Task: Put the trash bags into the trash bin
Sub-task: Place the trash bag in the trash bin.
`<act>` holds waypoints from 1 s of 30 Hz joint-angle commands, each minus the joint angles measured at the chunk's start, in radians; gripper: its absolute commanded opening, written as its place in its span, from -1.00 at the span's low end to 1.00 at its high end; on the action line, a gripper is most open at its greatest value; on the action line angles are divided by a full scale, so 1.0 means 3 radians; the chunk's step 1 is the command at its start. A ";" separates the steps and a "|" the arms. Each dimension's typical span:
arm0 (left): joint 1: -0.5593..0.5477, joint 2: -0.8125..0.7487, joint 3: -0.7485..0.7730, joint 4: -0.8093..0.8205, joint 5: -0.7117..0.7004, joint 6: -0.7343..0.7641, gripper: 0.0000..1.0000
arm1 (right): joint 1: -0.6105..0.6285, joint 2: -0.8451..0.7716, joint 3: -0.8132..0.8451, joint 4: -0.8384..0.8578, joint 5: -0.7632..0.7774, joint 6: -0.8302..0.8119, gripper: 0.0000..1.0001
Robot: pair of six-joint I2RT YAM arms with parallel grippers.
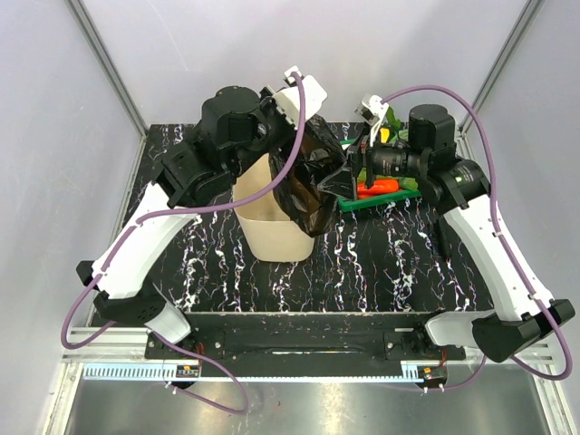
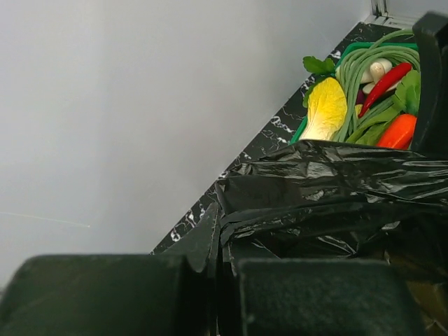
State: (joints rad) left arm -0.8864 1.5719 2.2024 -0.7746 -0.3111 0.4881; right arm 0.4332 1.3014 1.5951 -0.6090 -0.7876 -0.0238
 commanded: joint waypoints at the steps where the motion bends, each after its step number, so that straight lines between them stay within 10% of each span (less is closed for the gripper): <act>1: 0.0004 -0.0152 -0.0024 0.0066 0.0060 -0.0011 -1.00 | 0.0019 -0.0022 0.0266 -0.0051 0.0338 -0.0105 0.94; 22: 0.0004 -0.0351 0.0073 0.0036 0.0162 0.0188 -1.00 | 0.0019 0.0013 0.0512 -0.0210 0.1357 -0.0361 0.96; 30: 0.0004 -0.0448 -0.0280 -0.0046 0.0290 0.0229 -1.00 | 0.0019 0.0090 0.0558 0.0036 0.1316 -0.0192 0.23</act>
State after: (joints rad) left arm -0.8864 1.4704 2.1616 -0.7925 -0.2520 0.5442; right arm 0.4332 1.3277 1.7245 -0.6701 -0.3832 -0.1078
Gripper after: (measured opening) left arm 0.012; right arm 0.652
